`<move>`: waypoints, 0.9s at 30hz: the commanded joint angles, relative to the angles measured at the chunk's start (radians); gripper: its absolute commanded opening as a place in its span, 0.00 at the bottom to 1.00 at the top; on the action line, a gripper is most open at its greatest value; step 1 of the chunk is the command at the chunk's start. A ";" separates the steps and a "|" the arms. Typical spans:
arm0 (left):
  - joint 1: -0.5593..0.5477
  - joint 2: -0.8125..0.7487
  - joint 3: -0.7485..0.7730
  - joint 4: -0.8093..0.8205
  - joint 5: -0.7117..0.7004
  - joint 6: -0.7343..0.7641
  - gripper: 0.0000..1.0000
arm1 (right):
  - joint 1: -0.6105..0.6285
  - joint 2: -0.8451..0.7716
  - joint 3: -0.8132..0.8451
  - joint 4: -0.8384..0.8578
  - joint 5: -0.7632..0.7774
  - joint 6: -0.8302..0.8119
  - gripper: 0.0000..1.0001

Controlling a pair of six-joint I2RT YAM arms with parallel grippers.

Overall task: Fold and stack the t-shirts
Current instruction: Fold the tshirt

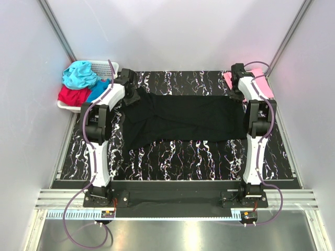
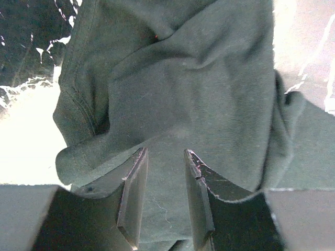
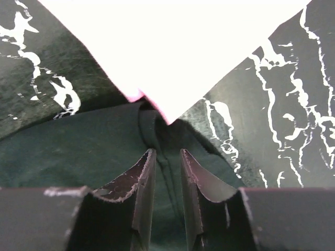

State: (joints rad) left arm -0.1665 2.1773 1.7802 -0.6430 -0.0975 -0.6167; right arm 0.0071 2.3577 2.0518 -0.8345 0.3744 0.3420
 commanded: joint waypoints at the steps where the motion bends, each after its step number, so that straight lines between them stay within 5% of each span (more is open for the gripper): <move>1: 0.001 0.001 0.025 0.000 0.015 0.012 0.38 | -0.029 0.011 0.019 0.005 0.020 -0.029 0.32; 15: 0.004 -0.001 0.016 -0.003 0.019 0.011 0.38 | -0.033 -0.087 -0.144 0.078 -0.115 -0.024 0.29; 22: 0.004 -0.002 0.012 0.000 0.027 0.011 0.38 | -0.012 -0.092 -0.093 0.077 0.133 -0.063 0.31; 27: 0.004 -0.001 0.007 -0.001 0.027 0.011 0.38 | 0.017 -0.110 -0.073 0.075 0.127 -0.066 0.31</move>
State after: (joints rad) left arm -0.1661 2.1834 1.7798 -0.6579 -0.0856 -0.6167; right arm 0.0006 2.3249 1.9316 -0.7681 0.4423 0.2897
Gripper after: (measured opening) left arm 0.381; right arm 0.306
